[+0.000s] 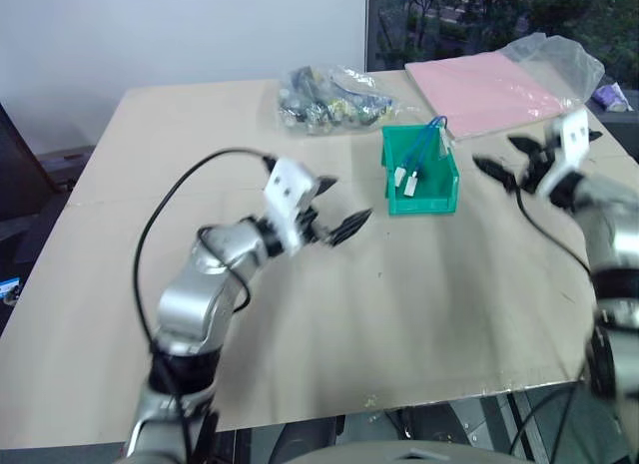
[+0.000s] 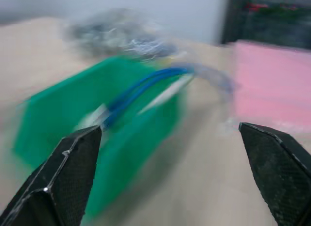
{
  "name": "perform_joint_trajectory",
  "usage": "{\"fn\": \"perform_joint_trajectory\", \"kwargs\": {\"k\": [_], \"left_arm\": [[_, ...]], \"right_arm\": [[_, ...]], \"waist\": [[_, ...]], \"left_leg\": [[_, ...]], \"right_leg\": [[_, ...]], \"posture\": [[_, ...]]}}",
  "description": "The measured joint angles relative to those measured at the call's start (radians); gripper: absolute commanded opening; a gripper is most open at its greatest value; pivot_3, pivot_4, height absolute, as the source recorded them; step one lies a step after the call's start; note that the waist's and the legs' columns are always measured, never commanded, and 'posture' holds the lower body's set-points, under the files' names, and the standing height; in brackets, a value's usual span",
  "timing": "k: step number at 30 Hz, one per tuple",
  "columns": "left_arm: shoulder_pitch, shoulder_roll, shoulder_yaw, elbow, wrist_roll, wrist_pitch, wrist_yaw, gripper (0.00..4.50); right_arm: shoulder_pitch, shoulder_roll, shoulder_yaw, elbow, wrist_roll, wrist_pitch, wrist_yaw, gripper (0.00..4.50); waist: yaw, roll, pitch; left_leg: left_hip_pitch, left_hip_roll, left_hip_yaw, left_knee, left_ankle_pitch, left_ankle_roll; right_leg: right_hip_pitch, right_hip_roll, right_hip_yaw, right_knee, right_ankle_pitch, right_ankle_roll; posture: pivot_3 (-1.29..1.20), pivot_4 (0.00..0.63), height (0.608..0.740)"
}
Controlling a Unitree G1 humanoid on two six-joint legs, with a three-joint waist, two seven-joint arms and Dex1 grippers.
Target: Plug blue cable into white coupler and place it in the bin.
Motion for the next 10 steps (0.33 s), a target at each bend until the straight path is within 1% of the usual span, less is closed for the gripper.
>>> {"fn": "perform_joint_trajectory", "kwargs": {"k": [1,2,3,4,5,6,8,10], "left_arm": [[0.031,-0.001,0.0,-0.007,-0.002,-0.017,-0.001,4.5],[0.117,0.001,0.012,-0.054,-0.008,-0.059,-0.001,4.5],[0.171,0.003,0.017,-0.063,-0.009,-0.071,-0.001,4.5],[0.221,0.003,0.016,-0.064,-0.008,-0.081,0.002,4.5],[0.303,0.004,0.017,-0.069,-0.005,-0.105,0.006,4.5],[0.347,0.002,0.016,-0.07,-0.004,-0.114,0.008,4.5],[0.376,0.001,0.016,-0.075,-0.002,-0.133,0.015,4.5],[0.414,-0.002,0.015,-0.085,0.003,-0.169,0.028,4.5]], "right_arm": [[0.043,-0.006,-0.005,-0.048,0.013,0.006,0.011,4.46],[0.164,-0.029,-0.011,-0.16,0.038,0.001,0.051,4.46],[0.221,-0.04,-0.012,-0.187,0.042,0.001,0.072,4.46],[0.285,-0.048,-0.016,-0.213,0.043,-0.004,0.09,4.46],[0.389,-0.052,-0.018,-0.249,0.046,-0.012,0.112,4.46],[0.444,-0.047,-0.017,-0.254,0.046,-0.013,0.123,4.46],[0.485,-0.036,-0.019,-0.257,0.047,-0.023,0.124,4.46],[0.541,-0.024,-0.026,-0.268,0.05,-0.043,0.123,4.46]], "waist": [[0.002,0.001,0.001],[0.006,0.002,0.001],[0.011,0.002,0.001],[0.018,0.001,0.001],[0.029,0.001,0.002],[0.034,0.002,0.004],[0.039,0.003,0.005],[0.046,0.003,0.005]], "left_leg": [[0.0,-0.001,0.0,0.0,0.0,0.0],[0.002,-0.002,0.0,-0.001,0.0,0.0],[0.007,-0.001,0.0,-0.001,-0.001,0.001],[0.009,-0.002,0.001,-0.001,-0.001,0.002],[0.012,-0.002,0.002,-0.002,-0.004,0.006],[0.015,-0.002,0.002,-0.002,-0.004,0.007],[0.016,-0.002,0.002,-0.003,-0.004,0.007],[0.021,-0.001,0.002,-0.002,-0.004,0.007]], "right_leg": [[0.0,-0.001,0.001,0.0,0.001,-0.001],[0.001,-0.002,0.001,-0.001,0.001,-0.001],[0.007,-0.002,0.0,-0.001,0.001,-0.001],[0.009,-0.002,0.001,-0.001,0.001,-0.001],[0.011,-0.002,0.002,-0.001,0.001,-0.001],[0.014,-0.002,0.002,-0.001,0.001,-0.002],[0.015,-0.002,0.002,-0.002,0.002,-0.003],[0.021,-0.002,0.001,-0.003,0.002,-0.003]], "posture": [[0.0,0.15,0.74],[0.0,0.15,0.74],[0.0,0.15,0.74],[0.0,0.15,0.74],[0.0,0.15,0.74],[0.0,0.15,0.74],[0.0,0.15,0.74],[0.0,0.15,0.74]]}}
